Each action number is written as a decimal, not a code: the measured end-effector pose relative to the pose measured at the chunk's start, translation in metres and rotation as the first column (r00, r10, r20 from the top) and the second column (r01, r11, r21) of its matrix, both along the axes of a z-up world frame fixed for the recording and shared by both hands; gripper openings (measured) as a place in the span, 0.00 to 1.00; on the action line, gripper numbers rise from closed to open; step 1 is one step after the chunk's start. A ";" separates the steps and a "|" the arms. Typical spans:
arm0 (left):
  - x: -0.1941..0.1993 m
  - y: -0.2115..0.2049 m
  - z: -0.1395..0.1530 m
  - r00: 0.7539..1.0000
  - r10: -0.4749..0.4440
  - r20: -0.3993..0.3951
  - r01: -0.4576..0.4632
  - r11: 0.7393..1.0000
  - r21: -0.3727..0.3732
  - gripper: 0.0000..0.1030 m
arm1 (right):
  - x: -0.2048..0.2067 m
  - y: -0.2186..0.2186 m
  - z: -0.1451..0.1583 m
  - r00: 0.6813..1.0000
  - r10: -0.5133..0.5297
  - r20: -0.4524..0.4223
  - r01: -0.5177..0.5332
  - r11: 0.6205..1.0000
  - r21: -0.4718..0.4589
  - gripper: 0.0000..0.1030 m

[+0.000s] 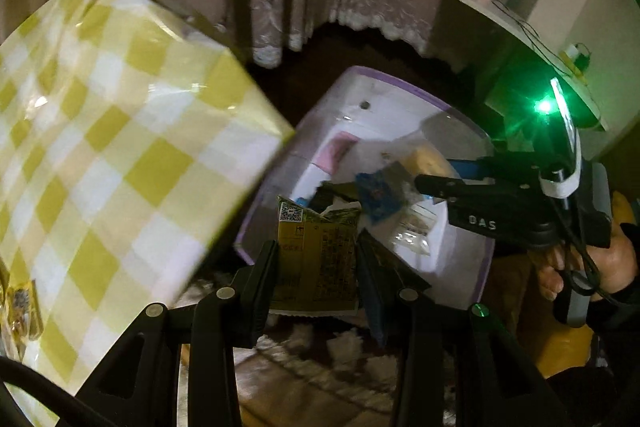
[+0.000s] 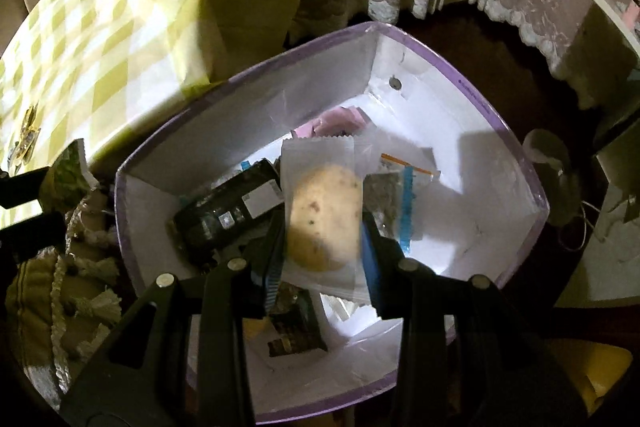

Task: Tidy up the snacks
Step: 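Lower both packets into the white box and open both tools, then move both tools back over the remaining snacks on the table, then grasp the green-edged white bag with the left tool while the right tool grasps a yellow tofu packet, then lift both packets and carry them toward the white box, then lower both packets into the white box and open both tools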

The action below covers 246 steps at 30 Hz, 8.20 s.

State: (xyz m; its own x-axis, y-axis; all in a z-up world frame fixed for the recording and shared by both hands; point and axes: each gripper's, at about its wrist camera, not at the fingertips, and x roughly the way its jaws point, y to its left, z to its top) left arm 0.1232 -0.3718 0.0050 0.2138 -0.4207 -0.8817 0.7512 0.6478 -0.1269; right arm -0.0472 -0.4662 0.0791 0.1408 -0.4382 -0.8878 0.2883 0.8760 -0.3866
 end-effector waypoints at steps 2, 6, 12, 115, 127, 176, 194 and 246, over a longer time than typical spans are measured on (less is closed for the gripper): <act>-0.001 -0.008 -0.001 0.999 -0.024 -0.024 0.024 1.000 -0.013 0.39 | 0.000 -0.001 0.000 1.000 -0.005 0.002 0.005 1.000 0.006 0.39; -0.006 -0.021 -0.006 0.996 -0.077 -0.053 0.076 0.997 -0.008 0.42 | -0.002 -0.005 0.004 1.000 -0.019 0.008 0.019 1.000 0.006 0.43; -0.005 -0.021 -0.003 0.996 -0.071 -0.062 0.070 0.997 -0.015 0.62 | -0.003 -0.007 0.012 0.999 -0.043 0.026 0.043 0.999 0.002 0.56; 0.150 0.456 -0.043 0.639 0.756 0.144 -0.759 0.650 -0.042 0.50 | 0.205 0.375 -0.216 0.462 0.880 -0.109 -0.816 0.470 0.337 0.76; 0.120 0.451 -0.042 0.603 0.787 0.128 -0.792 0.610 -0.025 0.45 | 0.178 0.373 -0.204 0.484 0.871 -0.085 -0.820 0.485 0.304 0.53; 0.028 0.360 0.014 0.659 0.744 0.112 -0.728 0.668 -0.151 0.43 | 0.124 0.272 -0.091 0.763 0.646 0.011 -0.623 0.731 0.277 0.25; 0.035 0.261 0.026 0.806 0.580 0.118 -0.564 0.813 -0.145 0.43 | 0.097 0.200 -0.045 0.844 0.535 0.034 -0.529 0.821 0.213 0.25; 0.051 0.021 -0.004 0.998 0.064 0.017 -0.064 0.997 -0.042 0.61 | 0.038 0.033 0.002 0.982 0.186 0.011 -0.186 0.978 0.094 0.47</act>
